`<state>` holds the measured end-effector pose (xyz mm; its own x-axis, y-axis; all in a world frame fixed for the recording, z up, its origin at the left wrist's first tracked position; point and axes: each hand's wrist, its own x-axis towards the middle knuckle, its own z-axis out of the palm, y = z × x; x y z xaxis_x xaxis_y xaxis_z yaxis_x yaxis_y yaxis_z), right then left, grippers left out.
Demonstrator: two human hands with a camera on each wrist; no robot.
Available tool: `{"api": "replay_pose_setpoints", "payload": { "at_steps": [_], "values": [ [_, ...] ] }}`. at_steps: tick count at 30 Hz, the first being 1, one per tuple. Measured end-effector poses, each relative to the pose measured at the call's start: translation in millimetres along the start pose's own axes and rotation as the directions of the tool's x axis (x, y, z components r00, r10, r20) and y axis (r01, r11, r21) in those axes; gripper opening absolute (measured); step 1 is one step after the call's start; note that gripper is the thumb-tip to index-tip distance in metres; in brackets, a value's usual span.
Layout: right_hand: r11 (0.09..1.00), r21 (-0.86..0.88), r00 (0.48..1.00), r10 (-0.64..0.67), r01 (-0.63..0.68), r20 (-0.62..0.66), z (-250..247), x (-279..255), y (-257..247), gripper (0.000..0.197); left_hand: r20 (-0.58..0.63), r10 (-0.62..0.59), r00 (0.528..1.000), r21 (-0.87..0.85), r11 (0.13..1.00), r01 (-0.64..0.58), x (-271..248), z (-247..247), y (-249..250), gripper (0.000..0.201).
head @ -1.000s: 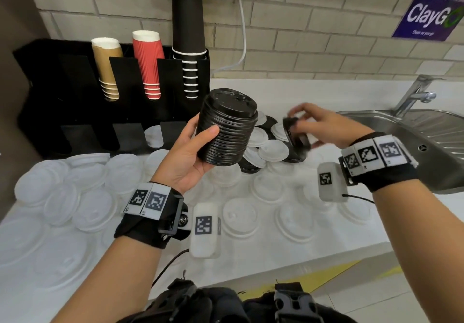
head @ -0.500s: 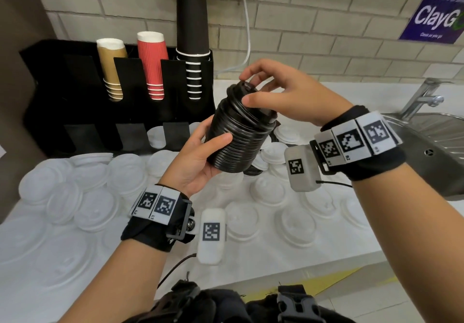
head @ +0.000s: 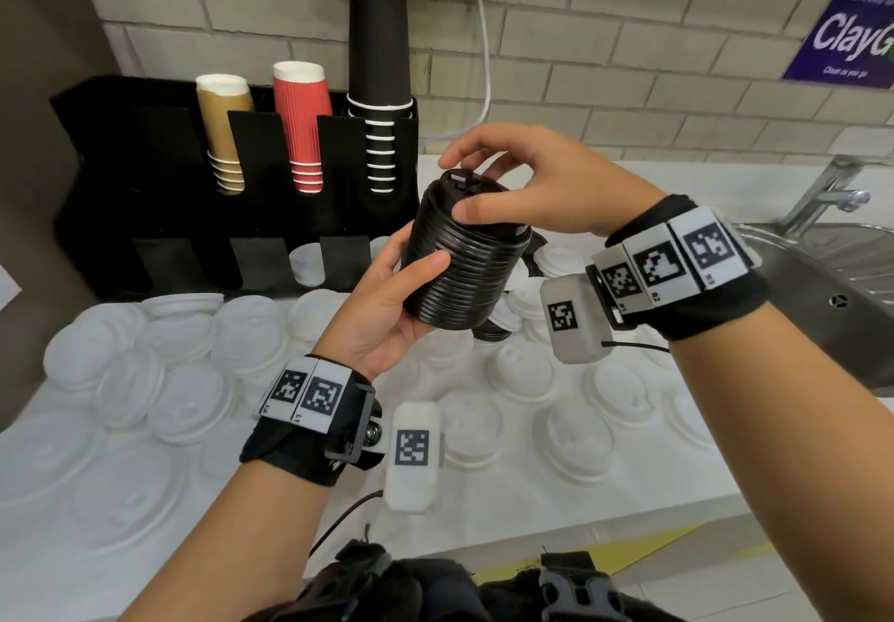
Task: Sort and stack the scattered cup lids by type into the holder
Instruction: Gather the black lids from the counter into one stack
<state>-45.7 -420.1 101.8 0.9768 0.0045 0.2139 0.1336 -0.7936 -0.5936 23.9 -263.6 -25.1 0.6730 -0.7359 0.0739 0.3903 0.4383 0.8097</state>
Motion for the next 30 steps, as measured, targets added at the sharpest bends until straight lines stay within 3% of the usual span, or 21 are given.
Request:
{"api": "replay_pose_setpoints", "payload": {
  "at_steps": [4, 6, 8, 10, 12, 16, 21, 23, 26, 28, 30],
  "values": [
    [0.983, 0.179, 0.972, 0.083, -0.043, -0.221, 1, 9, 18, 0.025, -0.046, 0.035, 0.998, 0.003, 0.999, -0.035, -1, -10, 9, 0.061],
    [0.981, 0.131, 0.951, 0.171, -0.141, -0.258, 7, 17, 38, 0.025, -0.071, 0.075, 0.995, -0.002, 0.997, -0.076, -2, -19, 17, 0.064],
    [0.956, -0.135, 0.965, 0.258, -0.262, -0.049, 19, 21, 61, 0.023, -0.087, 0.106, 0.990, -0.007, 0.994, -0.107, -4, -26, 24, 0.064],
    [0.877, -0.396, 0.909, 0.371, -0.274, 0.193, 38, 21, 80, 0.024, -0.101, 0.121, 0.987, 0.001, 0.993, -0.122, -6, -32, 29, 0.062],
    [0.818, -0.511, 0.843, 0.453, -0.264, 0.290, 58, 18, 90, 0.029, -0.115, 0.127, 0.985, 0.016, 0.992, -0.126, -7, -35, 32, 0.059],
    [0.726, -0.650, 0.780, 0.534, -0.226, 0.325, 75, 15, 96, 0.040, -0.132, 0.127, 0.983, 0.033, 0.992, -0.124, -10, -39, 34, 0.064],
    [0.635, -0.753, 0.792, 0.544, -0.173, 0.277, 68, 22, 95, 0.033, -0.134, 0.132, 0.982, 0.033, 0.991, -0.128, -10, -42, 34, 0.075],
    [0.659, -0.733, 0.815, 0.512, -0.170, 0.271, 67, 26, 97, 0.034, -0.131, 0.126, 0.983, 0.030, 0.992, -0.123, -9, -41, 34, 0.074],
    [0.712, -0.690, 0.806, 0.479, -0.126, 0.347, 76, 36, 101, 0.060, -0.123, 0.121, 0.985, 0.030, 0.993, -0.118, -7, -41, 34, 0.071],
    [0.698, -0.711, 0.772, 0.497, -0.085, 0.396, 86, 41, 108, 0.078, -0.127, 0.117, 0.985, 0.027, 0.993, -0.115, -6, -40, 34, 0.069],
    [0.676, -0.735, 0.765, 0.504, -0.059, 0.401, 95, 45, 120, 0.083, -0.132, 0.117, 0.984, 0.027, 0.993, -0.115, -6, -41, 35, 0.068]
  ]
}}
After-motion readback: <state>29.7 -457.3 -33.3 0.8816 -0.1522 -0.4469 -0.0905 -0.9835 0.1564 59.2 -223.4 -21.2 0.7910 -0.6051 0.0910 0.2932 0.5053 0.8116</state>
